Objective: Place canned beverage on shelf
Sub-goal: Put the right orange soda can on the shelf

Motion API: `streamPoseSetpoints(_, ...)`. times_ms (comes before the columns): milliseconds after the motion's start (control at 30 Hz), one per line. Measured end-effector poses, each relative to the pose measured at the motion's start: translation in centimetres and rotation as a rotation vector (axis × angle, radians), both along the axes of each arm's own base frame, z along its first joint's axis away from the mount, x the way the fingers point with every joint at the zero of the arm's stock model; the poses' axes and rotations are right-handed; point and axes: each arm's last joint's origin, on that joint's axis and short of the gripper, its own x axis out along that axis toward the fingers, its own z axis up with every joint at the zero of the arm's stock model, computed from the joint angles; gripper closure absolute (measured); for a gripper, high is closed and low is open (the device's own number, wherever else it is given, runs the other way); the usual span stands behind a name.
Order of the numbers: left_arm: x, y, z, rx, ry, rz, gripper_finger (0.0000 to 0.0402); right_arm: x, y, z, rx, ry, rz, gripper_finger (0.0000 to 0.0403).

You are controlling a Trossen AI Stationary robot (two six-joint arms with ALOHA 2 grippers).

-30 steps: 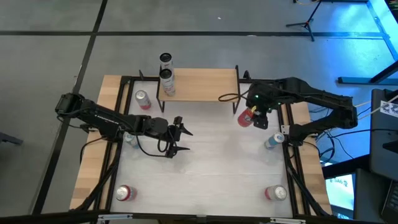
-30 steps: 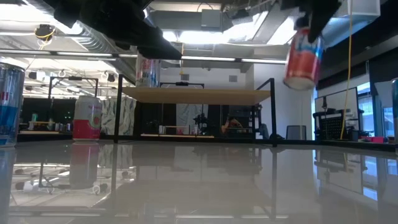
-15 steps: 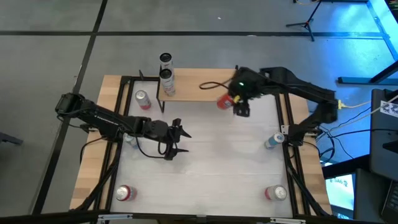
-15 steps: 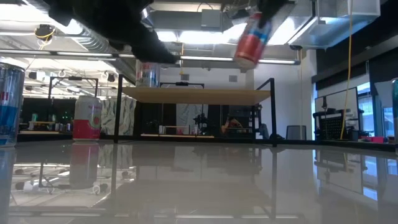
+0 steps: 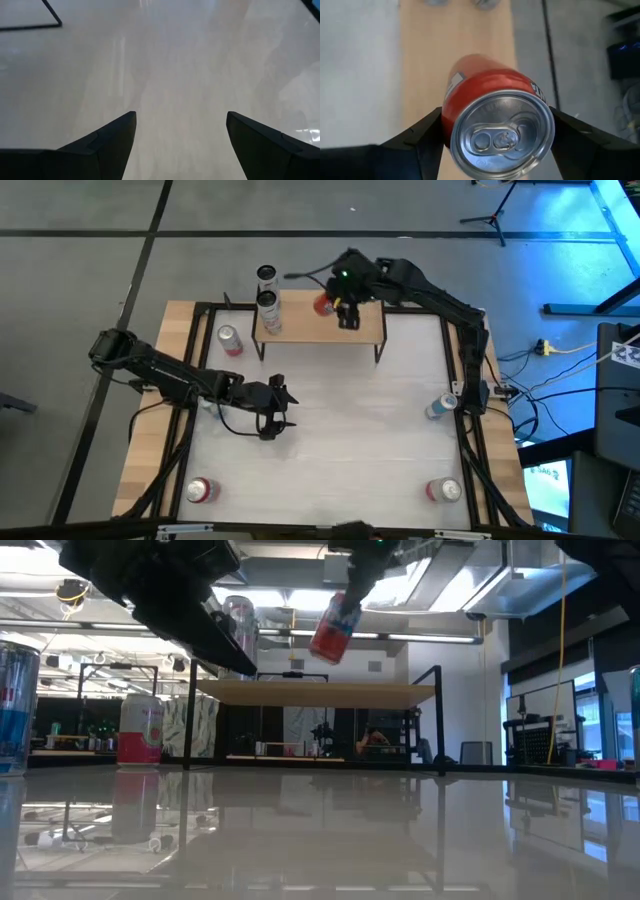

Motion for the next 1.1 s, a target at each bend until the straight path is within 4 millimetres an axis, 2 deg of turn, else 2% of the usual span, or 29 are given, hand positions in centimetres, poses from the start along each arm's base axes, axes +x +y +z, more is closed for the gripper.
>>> streamPoseSetpoints(100, 0.0, -0.2, 0.1, -0.002, -0.008, -0.009, 0.0101, 1.0, -1.4, -0.4, -0.009, -0.064, 0.004, 0.0121)
streamPoseSetpoints(200, 0.0, -0.5, 0.1, -0.011, -0.014, -0.013, 0.0101, 1.0, -2.0, -1.3, 0.029, -0.026, 0.026, 0.0121)
streamPoseSetpoints(367, -0.1, -0.8, 0.1, -0.02, -0.021, -0.004, 0.0101, 0.7, -1.6, -1.6, 0.084, 0.021, 0.048, 0.0121)
streamPoseSetpoints(467, 0.0, -0.7, 0.2, -0.011, -0.024, 0.009, 0.0101, 0.1, -0.7, -2.0, 0.175, 0.078, 0.066, 0.0121)
streamPoseSetpoints(633, 0.0, -0.7, 0.2, 0.014, -0.031, -0.003, 0.0101, 0.4, 1.6, -2.0, 0.234, 0.112, 0.121, 0.0121)
streamPoseSetpoints(900, 0.0, -0.7, 0.2, 0.05, -0.038, -0.03, 0.0101, 1.3, 7.5, -1.7, 0.295, 0.128, 0.254, 0.0121)
streamPoseSetpoints(1000, -0.1, -0.7, 0.1, 0.038, -0.013, -0.011, 0.0101, 1.8, 9.7, -2.4, 0.334, 0.154, 0.304, 0.0121)
streamPoseSetpoints(1100, -0.5, -0.7, -0.3, 0.023, 0.035, 0.042, 0.0101, 2.4, 11.2, -4.2, 0.367, 0.214, 0.337, 0.0121)
